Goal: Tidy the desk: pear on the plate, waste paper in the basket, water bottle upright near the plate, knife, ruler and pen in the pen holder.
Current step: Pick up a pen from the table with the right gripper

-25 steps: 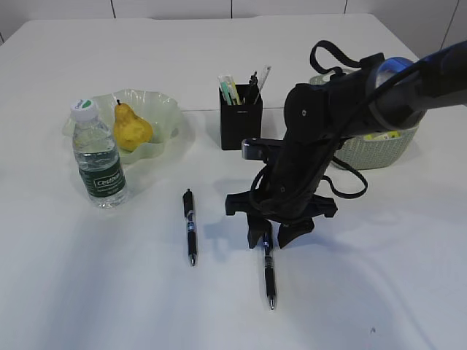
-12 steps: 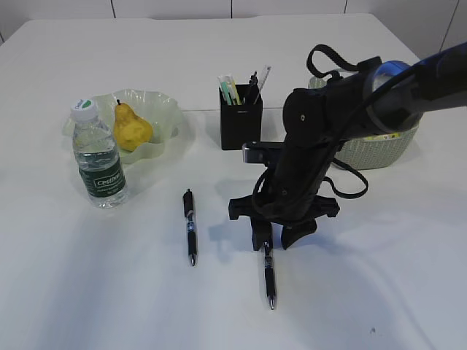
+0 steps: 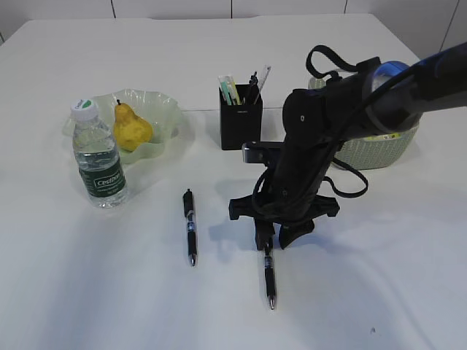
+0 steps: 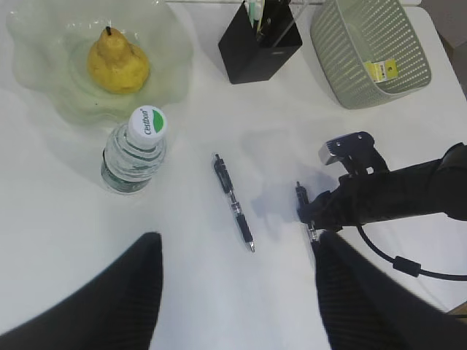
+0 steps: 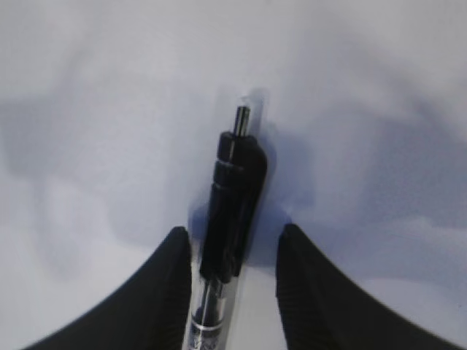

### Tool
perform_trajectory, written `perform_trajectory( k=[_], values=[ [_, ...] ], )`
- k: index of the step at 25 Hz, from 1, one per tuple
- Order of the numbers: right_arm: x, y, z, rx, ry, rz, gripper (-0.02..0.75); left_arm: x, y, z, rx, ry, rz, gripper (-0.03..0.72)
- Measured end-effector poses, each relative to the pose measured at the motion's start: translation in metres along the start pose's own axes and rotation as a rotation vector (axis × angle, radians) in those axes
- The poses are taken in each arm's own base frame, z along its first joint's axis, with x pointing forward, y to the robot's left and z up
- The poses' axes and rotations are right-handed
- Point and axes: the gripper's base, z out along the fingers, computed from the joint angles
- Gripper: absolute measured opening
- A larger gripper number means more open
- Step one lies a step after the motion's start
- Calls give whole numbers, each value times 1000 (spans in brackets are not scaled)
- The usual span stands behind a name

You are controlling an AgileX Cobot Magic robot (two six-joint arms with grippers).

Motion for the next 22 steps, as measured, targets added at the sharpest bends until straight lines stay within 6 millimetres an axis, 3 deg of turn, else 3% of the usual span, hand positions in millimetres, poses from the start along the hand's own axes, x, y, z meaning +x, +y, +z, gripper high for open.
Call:
perform_trajectory(
  k=[7, 14, 22],
  values=[
    [-1, -2, 1, 27, -6, -26, 146, 0, 0, 0, 0, 0, 0, 466],
    [-7, -1, -4, 39, -11, -45, 125, 0, 0, 0, 0, 0, 0, 466],
    [-24, 10, -33, 37, -15, -66, 124, 0, 0, 0, 0, 0, 0, 466]
  ],
)
